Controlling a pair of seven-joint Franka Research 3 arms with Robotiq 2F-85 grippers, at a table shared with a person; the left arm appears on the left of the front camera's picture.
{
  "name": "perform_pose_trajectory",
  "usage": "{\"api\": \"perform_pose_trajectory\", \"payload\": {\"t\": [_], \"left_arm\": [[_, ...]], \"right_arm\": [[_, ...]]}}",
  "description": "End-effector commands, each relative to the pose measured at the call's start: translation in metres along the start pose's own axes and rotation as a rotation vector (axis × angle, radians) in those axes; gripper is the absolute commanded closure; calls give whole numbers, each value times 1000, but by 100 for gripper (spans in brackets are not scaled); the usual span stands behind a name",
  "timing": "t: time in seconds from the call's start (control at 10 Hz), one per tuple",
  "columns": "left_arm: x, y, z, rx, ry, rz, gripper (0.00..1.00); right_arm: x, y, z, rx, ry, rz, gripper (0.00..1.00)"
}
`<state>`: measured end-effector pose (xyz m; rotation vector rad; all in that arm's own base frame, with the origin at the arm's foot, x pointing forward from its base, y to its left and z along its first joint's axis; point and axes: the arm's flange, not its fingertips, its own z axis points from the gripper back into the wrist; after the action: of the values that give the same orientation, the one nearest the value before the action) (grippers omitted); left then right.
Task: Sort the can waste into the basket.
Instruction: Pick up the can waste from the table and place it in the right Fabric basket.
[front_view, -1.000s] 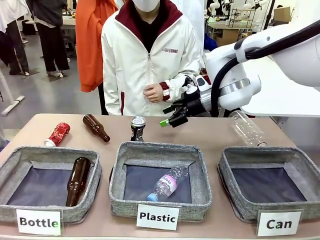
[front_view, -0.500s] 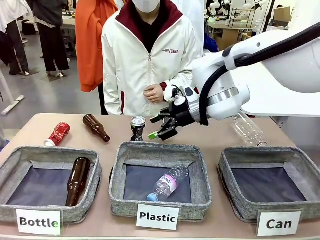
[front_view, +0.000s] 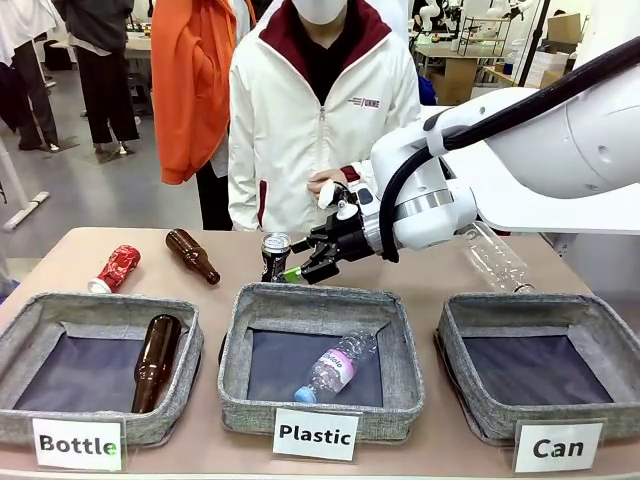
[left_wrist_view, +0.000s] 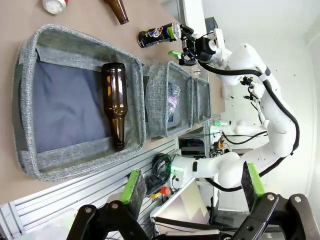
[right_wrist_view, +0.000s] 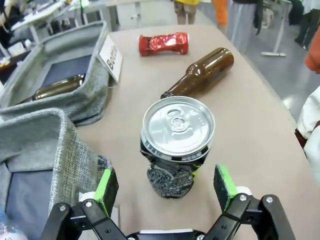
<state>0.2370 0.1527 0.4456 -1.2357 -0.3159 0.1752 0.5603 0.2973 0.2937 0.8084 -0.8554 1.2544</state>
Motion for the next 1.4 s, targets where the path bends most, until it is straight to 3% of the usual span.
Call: {"api": "perform_pose_trajectory", "payload": {"t": [0.0,0.4,0.7,0.8,0.9,1.0,1.1,1.2,1.3], "left_arm": [[-5,-2,1,3,7,9,0],[-5,-2,1,3,7,9,0],[-5,-2,1,3,7,9,0],[-5,-2,1,3,7,9,0],[-5,-2,1,3,7,9,0],[-5,-2,1,3,7,9,0],[-5,-2,1,3,7,9,0],[-5,-2,1,3,7,9,0],[-5,-2,1,3,7,9,0]], "right_arm": [[2,-8,-4,5,-49,-51,0],[-5,-18,-21,41,-168,-107,0],[-6,-21,-29,42,-193,-92,0],[-6,-19,-28,52,-194,-75,60],[-6,-19,-29,47,-194,-76,60],[-6,-19,-30,46,-198,-71,100],[-5,-18,-30,52,-201,-70,65],[-4,-18,-30,62,-209,-70,100],[-1,-16,-29,57,-214,-58,100]]}}
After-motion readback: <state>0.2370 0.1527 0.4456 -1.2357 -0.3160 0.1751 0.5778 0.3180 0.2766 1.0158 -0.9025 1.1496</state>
